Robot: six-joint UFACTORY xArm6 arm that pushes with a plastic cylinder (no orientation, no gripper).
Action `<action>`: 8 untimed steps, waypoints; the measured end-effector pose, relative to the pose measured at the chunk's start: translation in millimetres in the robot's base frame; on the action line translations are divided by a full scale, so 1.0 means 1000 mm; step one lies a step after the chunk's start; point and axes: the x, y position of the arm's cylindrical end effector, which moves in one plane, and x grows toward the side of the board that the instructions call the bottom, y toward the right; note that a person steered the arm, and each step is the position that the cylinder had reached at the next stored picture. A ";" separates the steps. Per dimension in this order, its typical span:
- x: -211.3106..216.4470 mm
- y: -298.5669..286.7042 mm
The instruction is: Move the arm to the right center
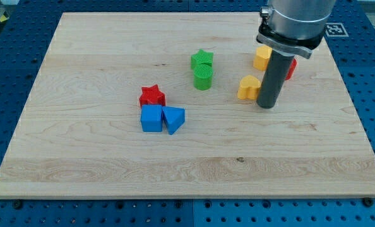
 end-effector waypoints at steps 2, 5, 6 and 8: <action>0.000 0.012; -0.028 -0.011; -0.046 -0.033; -0.035 -0.014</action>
